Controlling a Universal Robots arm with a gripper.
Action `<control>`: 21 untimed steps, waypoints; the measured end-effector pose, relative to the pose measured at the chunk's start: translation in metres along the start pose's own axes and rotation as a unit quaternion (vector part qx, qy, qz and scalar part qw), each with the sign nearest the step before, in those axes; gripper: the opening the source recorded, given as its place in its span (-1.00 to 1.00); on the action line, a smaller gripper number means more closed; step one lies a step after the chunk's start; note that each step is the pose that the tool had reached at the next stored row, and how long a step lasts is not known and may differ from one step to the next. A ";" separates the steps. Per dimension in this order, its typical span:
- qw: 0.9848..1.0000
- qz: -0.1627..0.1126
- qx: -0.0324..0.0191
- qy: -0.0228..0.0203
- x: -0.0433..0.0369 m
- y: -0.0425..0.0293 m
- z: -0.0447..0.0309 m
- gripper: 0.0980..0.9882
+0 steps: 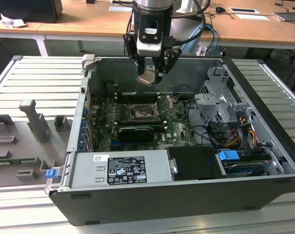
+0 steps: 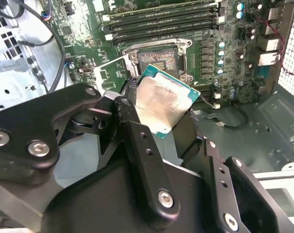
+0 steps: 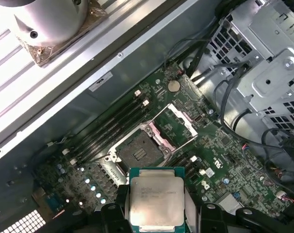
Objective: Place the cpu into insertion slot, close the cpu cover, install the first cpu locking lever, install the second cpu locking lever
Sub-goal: 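Place the cpu into insertion slot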
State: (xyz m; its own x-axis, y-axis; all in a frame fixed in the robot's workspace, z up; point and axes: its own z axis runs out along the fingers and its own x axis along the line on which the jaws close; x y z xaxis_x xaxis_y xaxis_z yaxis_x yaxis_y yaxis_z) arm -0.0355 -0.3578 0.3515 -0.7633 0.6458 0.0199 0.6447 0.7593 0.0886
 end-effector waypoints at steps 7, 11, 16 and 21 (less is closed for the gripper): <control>0.998 0.066 -0.001 -0.006 -0.0001 -0.0002 0.0025 0.00; 0.996 0.091 -0.002 -0.008 -0.0001 -0.0003 0.0034 0.00; 0.994 0.111 -0.002 -0.010 -0.0001 -0.0004 0.0042 0.00; 0.991 0.137 -0.003 -0.012 -0.0001 -0.0005 0.0053 0.00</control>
State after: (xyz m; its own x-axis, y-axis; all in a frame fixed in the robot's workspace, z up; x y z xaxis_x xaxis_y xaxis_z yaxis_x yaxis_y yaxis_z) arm -0.0355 -0.3578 0.3462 -0.5586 0.8292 0.0199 0.8271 0.5551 0.0885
